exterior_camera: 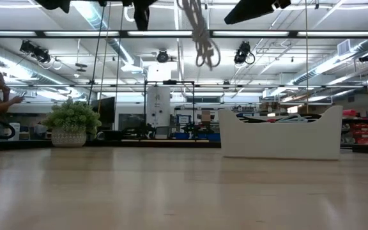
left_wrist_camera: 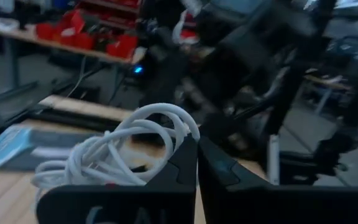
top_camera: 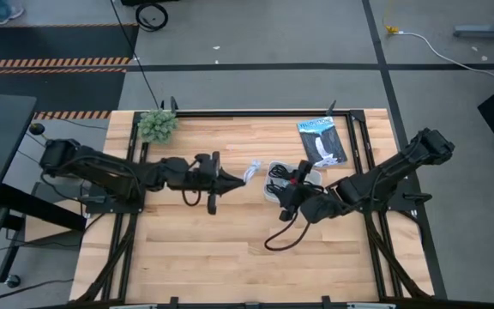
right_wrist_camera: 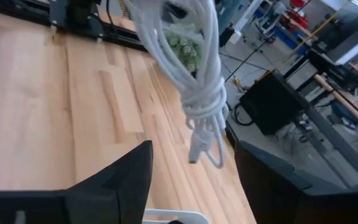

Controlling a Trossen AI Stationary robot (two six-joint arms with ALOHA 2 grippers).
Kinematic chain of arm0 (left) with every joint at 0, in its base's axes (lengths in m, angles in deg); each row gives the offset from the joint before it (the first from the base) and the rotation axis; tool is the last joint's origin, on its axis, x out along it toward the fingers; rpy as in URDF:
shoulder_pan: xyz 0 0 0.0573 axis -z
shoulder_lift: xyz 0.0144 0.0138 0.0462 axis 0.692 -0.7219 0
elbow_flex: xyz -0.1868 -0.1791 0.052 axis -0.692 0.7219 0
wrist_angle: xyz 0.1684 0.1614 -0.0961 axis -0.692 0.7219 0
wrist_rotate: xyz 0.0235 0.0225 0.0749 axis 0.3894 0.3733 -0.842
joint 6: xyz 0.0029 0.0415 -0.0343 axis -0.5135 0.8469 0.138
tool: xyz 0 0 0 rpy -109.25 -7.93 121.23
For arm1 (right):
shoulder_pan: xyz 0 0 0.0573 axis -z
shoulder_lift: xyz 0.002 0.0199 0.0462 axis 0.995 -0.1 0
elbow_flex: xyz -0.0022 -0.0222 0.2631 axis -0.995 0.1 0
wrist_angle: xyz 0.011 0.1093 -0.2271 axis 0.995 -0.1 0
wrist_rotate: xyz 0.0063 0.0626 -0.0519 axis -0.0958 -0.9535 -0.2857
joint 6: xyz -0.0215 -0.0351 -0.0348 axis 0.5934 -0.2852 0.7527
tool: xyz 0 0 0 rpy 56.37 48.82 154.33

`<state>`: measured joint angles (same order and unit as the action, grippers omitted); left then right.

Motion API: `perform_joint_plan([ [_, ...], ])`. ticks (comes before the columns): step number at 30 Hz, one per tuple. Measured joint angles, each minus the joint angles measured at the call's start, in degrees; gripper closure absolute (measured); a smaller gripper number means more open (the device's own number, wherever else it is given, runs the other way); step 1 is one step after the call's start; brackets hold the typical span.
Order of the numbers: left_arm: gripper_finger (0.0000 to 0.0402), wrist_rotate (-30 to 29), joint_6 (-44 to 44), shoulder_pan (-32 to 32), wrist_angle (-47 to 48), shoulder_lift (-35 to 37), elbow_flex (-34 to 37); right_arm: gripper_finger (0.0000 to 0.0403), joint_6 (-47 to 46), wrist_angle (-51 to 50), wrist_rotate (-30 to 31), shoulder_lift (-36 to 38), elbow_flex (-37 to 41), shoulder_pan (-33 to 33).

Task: Pick and place USB-C Cables
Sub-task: Put the white charger cable into the white bin

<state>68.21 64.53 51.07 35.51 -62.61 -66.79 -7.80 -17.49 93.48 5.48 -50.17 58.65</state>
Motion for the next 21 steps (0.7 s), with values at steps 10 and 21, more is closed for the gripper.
perform_joint_plan([
  [10, 0.0396, 0.4, 0.76, 3.17, -11.79, -4.91, -0.04, 0.0139, 10.4, 9.77, -1.03, 0.02, 2.43, 1.1],
  [21, 0.0395, 1.99, 0.76, 3.29, -18.49, -9.02, -0.04, 0.013, 12.13, 12.04, -2.86, 0.02, 2.43, 1.78],
])
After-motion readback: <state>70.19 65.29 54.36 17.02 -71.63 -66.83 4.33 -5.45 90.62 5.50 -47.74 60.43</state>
